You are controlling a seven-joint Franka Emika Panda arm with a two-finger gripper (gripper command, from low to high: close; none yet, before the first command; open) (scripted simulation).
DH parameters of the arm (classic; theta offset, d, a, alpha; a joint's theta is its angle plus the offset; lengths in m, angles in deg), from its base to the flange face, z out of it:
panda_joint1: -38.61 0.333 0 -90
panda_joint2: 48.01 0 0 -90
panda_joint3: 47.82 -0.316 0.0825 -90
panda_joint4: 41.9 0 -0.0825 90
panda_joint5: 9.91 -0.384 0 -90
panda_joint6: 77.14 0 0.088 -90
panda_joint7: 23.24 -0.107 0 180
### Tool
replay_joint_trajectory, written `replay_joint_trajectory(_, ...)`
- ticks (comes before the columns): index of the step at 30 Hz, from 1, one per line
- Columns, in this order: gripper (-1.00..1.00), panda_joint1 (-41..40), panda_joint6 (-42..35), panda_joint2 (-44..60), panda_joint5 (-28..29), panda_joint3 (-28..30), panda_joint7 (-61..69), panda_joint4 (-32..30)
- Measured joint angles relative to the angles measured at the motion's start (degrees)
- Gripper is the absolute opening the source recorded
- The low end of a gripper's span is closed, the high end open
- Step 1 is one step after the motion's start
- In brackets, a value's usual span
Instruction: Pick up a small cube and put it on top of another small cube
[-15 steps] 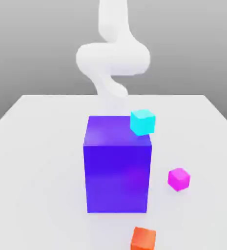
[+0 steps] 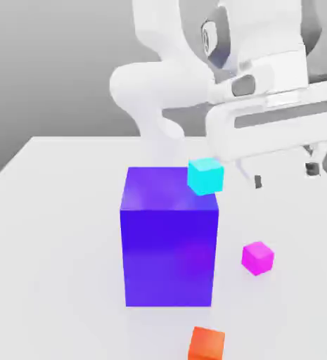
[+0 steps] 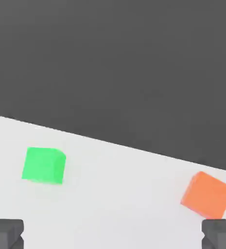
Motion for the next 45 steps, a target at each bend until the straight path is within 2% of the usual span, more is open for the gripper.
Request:
replay_joint_trajectory(5,0.00,3.1,6.6,8.2,1.6,-4.8,-3.1,-6.8)
replay_joint_trajectory(9,0.00,3.9,12.1,14.9,9.0,-7.4,-9.7,-11.3)
replay_joint_trajectory(13,0.00,8.0,18.3,22.8,19.4,-1.0,-17.0,-10.4)
replay_joint_trajectory(16,0.00,14.3,23.1,28.7,22.8,6.1,-19.7,-9.3)
replay_joint_trajectory(17,-1.00,15.9,24.7,30.6,23.2,7.7,-20.1,-9.0)
replay_joint_trajectory(23,-1.00,16.8,25.5,31.6,23.6,8.6,-20.5,-8.8)
replay_joint_trajectory(26,-1.00,14.3,22.8,28.2,22.4,6.0,-19.4,-9.4)
replay_joint_trajectory(31,-1.00,12.4,15.1,18.6,13.1,1.2,-12.6,-11.3)
replay_joint_trajectory(33,-1.00,12.9,12.2,16.2,12.2,1.1,-11.9,-10.9)
replay_joint_trajectory(39,-1.00,13.1,5.1,20.9,18.9,3.6,-13.9,0.2)
replay_joint_trajectory(45,-1.00,12.9,-1.5,27.3,19.9,3.7,-11.6,12.6)
